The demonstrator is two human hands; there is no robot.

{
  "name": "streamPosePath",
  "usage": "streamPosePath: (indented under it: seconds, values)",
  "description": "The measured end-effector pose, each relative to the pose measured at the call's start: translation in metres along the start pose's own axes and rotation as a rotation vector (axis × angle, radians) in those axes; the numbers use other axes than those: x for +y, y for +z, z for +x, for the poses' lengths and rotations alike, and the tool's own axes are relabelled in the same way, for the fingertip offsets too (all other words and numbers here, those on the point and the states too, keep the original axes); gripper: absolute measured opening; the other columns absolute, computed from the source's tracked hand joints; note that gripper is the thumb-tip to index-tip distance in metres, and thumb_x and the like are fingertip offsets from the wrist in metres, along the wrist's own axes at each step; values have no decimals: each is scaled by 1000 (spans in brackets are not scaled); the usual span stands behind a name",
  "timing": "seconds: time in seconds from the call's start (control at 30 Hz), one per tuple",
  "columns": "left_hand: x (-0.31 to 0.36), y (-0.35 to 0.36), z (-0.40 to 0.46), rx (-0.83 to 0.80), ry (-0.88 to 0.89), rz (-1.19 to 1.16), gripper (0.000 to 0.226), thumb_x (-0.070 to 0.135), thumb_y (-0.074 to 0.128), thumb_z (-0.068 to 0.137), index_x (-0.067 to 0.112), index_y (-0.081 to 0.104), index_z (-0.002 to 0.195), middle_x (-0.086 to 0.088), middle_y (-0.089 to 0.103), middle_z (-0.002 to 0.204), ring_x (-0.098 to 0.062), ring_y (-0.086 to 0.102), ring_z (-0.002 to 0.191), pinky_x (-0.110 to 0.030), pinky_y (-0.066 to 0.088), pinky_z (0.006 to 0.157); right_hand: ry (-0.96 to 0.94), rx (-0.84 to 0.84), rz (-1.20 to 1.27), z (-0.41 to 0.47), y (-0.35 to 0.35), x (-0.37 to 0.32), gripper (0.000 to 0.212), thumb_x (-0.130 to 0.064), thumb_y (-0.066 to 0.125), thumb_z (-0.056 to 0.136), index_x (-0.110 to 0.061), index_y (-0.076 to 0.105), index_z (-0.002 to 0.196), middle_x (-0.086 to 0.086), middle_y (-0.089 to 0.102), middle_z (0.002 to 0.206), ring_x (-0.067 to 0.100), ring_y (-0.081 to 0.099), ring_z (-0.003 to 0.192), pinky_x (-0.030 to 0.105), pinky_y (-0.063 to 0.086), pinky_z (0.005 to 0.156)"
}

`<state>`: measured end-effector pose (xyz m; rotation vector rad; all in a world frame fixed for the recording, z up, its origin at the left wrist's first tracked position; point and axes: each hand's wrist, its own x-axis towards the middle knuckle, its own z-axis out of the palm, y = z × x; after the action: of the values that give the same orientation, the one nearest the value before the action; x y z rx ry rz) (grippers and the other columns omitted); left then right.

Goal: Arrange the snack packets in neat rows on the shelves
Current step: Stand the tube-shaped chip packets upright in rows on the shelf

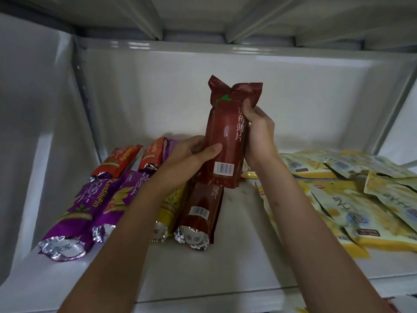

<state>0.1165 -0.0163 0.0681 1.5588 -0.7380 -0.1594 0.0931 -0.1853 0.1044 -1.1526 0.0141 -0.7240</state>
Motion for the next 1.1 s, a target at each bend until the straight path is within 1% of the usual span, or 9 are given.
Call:
streamPosePath:
  seconds: [0.2, 0.33, 0.5, 0.6, 0.73, 0.8, 0.87, 0.97, 1.1]
  values:
    - [12, -10, 30, 3, 30, 10, 31, 33, 68, 100, 13, 72, 122, 0, 80, 112, -17, 77, 104, -36, 61, 94, -76, 15, -30, 14, 16, -5, 40, -28, 60, 105, 10, 68, 115, 21, 73, 101, 32, 71, 89, 53, 59, 92]
    - [9, -19, 42, 4, 73, 40, 31, 29, 68, 99, 7, 72, 120, -4, 81, 108, -19, 79, 97, -27, 63, 75, -87, 17, -46, 19, 22, 1, 54, -46, 54, 106, 4, 73, 109, 19, 77, 99, 35, 75, 90, 43, 62, 85]
    - [4, -24, 46, -24, 35, 23, 33, 35, 71, 97, 10, 74, 119, -1, 81, 108, -18, 78, 100, -32, 63, 85, -168, 24, -50, 24, 24, 6, 69, -46, 65, 97, 22, 55, 102, 18, 57, 90, 29, 54, 82, 46, 49, 76]
    - [1, -24, 50, -37, -13, -2, 33, 41, 68, 98, 17, 75, 120, 0, 80, 110, -14, 78, 96, -28, 59, 77, -189, 36, -104, 25, 24, 11, 72, -50, 67, 95, 21, 54, 97, 17, 56, 86, 28, 52, 80, 45, 47, 75]
    - [-5, -23, 55, -8, -27, -27, 35, 40, 68, 98, 15, 74, 122, -2, 80, 112, -20, 77, 105, -38, 60, 90, -175, 14, -124, 26, 25, 17, 69, -50, 64, 98, 19, 60, 104, 29, 62, 90, 31, 60, 84, 59, 56, 83]
    - [-6, -23, 56, 1, -35, -29, 34, 39, 66, 99, 15, 73, 122, -2, 80, 112, -21, 77, 105, -36, 61, 87, -159, 17, -111, 27, 24, 19, 63, -47, 59, 103, 15, 65, 106, 39, 65, 100, 32, 65, 87, 57, 58, 88]
    - [-5, -23, 58, 8, -43, 3, 34, 39, 66, 100, 15, 73, 123, -2, 80, 111, -20, 77, 103, -34, 62, 85, -135, 17, -83, 28, 23, 20, 53, -41, 54, 107, 9, 71, 109, 34, 70, 109, 37, 72, 93, 54, 59, 92]
    - [-3, -22, 63, 12, -53, 16, 32, 38, 67, 100, 16, 73, 123, -2, 80, 113, -18, 77, 103, -39, 61, 95, -124, 11, -59, 32, 20, 21, 51, -40, 54, 107, 8, 72, 111, 31, 72, 112, 38, 72, 97, 56, 58, 95]
    - [0, -20, 71, 9, -41, 29, 35, 37, 68, 100, 15, 72, 126, 0, 79, 115, -17, 76, 106, -43, 58, 102, -191, 19, -66, 40, 23, 17, 60, -42, 60, 104, 18, 63, 103, 25, 63, 93, 31, 61, 86, 56, 58, 84]
